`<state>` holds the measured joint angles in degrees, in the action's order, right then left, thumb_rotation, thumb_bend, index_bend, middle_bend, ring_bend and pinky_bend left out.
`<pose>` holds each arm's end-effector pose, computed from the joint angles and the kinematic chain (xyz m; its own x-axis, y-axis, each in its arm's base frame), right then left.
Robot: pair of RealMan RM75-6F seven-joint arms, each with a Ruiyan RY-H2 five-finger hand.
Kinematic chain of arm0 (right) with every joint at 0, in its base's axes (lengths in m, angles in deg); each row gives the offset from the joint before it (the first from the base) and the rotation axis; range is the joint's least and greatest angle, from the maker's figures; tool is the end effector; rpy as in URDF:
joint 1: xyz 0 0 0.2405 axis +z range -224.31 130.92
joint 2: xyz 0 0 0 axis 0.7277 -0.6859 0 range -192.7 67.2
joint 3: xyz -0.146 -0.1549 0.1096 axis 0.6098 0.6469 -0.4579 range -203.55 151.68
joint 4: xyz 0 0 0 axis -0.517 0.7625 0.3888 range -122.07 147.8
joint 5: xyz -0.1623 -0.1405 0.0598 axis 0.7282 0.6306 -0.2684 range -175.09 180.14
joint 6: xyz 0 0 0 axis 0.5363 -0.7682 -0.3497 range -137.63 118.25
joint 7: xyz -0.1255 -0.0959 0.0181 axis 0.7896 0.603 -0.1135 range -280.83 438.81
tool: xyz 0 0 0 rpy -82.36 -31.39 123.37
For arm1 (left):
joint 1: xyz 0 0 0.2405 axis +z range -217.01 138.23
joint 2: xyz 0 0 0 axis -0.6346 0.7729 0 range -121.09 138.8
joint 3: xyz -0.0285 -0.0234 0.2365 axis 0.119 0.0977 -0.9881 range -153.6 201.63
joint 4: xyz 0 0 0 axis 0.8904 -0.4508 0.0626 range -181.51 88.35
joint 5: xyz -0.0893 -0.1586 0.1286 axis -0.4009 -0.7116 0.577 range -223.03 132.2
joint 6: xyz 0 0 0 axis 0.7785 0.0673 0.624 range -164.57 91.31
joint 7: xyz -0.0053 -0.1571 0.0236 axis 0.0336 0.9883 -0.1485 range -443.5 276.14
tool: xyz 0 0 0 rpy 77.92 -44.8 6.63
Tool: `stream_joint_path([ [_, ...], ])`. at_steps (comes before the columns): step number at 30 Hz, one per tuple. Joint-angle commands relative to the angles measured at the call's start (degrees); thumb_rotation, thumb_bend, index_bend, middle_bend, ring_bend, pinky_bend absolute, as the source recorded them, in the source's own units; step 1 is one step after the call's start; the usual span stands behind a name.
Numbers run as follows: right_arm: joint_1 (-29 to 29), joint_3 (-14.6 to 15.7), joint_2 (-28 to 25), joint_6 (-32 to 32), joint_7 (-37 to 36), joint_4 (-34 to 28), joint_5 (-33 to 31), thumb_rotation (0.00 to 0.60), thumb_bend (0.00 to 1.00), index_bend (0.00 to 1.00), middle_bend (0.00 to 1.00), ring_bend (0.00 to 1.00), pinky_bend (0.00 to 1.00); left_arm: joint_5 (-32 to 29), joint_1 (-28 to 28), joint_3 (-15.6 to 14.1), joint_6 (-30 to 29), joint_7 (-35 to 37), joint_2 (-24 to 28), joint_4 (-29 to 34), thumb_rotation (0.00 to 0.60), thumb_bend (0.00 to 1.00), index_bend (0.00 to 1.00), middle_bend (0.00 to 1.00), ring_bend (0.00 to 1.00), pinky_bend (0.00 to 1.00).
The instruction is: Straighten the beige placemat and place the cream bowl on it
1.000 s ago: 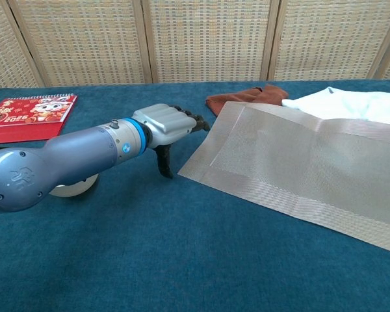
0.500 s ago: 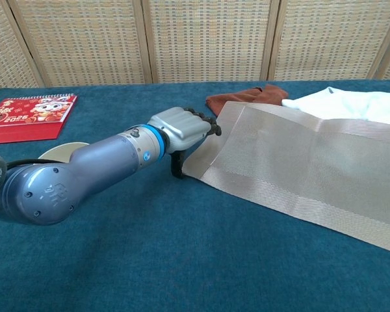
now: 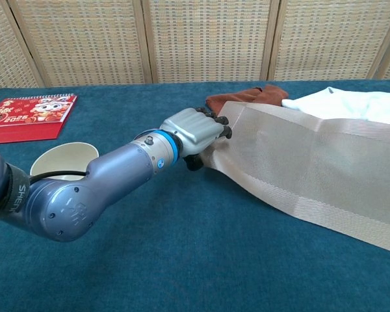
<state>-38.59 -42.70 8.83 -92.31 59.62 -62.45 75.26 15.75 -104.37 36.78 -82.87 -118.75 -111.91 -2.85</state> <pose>-0.3492 -0.2604 0.1881 0.1637 0.2963 0.9410 -0.9817 0.1432 0.1257 -0.0261 0.3870 -0.1648 0.7596 0.0284 0.6497 0.5463 -0.5700 -0.6138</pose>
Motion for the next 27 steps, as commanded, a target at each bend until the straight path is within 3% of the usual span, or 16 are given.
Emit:
stream_joint_path([
  [1, 0.0, 0.1, 0.0, 0.0, 0.0, -0.1, 0.1, 0.600, 0.29, 0.14, 0.00, 0.00, 0.00, 0.5, 0.1, 0.2, -0.2, 0.4, -0.5, -0.6, 0.600, 0.62, 0.20, 0.00, 0.00, 0.00],
  [5, 0.0, 0.0, 0.0, 0.0, -0.1, -0.1, 0.0, 0.600, 0.29, 0.14, 0.00, 0.00, 0.00, 1.6, 0.4, 0.3, -0.7, 1.2, -0.8, -0.8, 0.600, 0.62, 0.28, 0.00, 0.00, 0.00],
  [9, 0.0, -0.1, 0.0, 0.2, -0.1, -0.1, -0.2, 0.600, 0.29, 0.14, 0.00, 0.00, 0.00, 2.9, 1.1, 0.2, -1.9, 2.2, -0.9, -1.0, 0.600, 0.60, 0.45, 0.00, 0.00, 0.00],
  [13, 0.0, 0.0, 0.0, 0.3, -0.1, -0.1, -0.1, 0.600, 0.29, 0.14, 0.00, 0.00, 0.00, 3.7, 1.5, 0.1, -2.5, 2.8, -0.9, -1.2, 0.600, 0.59, 0.56, 0.00, 0.00, 0.00],
  [21, 0.0, 0.2, 0.0, 0.2, 0.1, -0.3, 0.3, 0.600, 0.29, 0.15, 0.00, 0.00, 0.00, 5.5, 3.0, -0.2, -3.9, 3.9, 0.3, -0.1, 0.600, 0.58, 0.68, 0.00, 0.00, 0.00],
  [27, 0.1, 0.4, 0.0, 0.0, 0.5, -0.7, 0.7, 0.600, 0.29, 0.15, 0.00, 0.00, 0.00, 7.6, 5.4, -1.5, -6.4, 4.0, 3.4, 3.9, 0.600, 0.58, 0.69, 0.00, 0.00, 0.00],
])
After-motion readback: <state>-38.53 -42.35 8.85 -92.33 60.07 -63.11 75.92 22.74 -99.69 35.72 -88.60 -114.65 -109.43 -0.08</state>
